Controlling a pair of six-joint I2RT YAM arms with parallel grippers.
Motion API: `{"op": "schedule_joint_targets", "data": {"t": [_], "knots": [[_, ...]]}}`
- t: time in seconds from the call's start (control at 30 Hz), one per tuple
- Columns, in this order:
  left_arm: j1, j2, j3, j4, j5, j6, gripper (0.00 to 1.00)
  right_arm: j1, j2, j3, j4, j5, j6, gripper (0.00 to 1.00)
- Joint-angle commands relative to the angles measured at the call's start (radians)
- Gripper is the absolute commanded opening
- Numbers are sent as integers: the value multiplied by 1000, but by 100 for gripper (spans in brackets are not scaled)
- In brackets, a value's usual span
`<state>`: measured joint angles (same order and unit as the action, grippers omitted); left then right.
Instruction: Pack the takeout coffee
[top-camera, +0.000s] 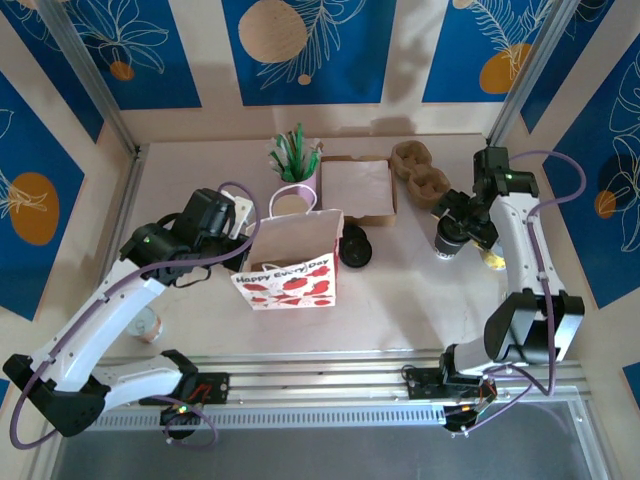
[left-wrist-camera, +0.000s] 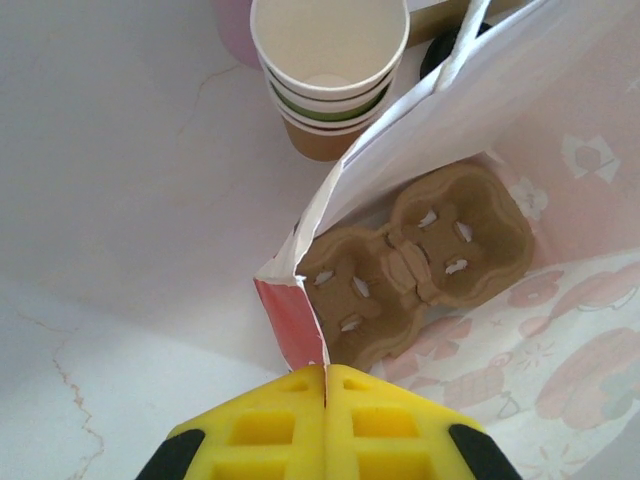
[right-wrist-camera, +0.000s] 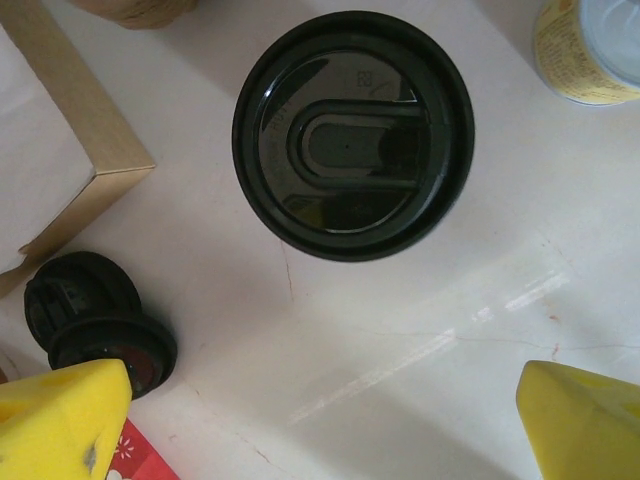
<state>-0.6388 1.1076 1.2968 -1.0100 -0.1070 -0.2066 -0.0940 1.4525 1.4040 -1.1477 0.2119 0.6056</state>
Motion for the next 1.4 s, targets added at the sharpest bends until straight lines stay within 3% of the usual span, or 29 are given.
{"op": "schedule_joint_targets", "data": {"t": [0.0,0.27,0.6,0.77,1.13,1.37], "knots": [[7,-16,-16,26,14,18,1,-5,40,11,6,-13,28,99],[8,-41,-49,55,-2,29,16,-29,142,52,-20,18,24,99],[9,-80,-111,121,-15,23,55,-51,188,54,3,-21,2,99],[9,-119,-123,153,-36,26,68,-46,203,55,19,-12,-3,99],[8,-285,-220,314,-70,23,83,-35,274,83,-17,47,-11,99],[9,-319,-284,371,-96,17,85,-21,305,109,-32,75,-12,99]]}}
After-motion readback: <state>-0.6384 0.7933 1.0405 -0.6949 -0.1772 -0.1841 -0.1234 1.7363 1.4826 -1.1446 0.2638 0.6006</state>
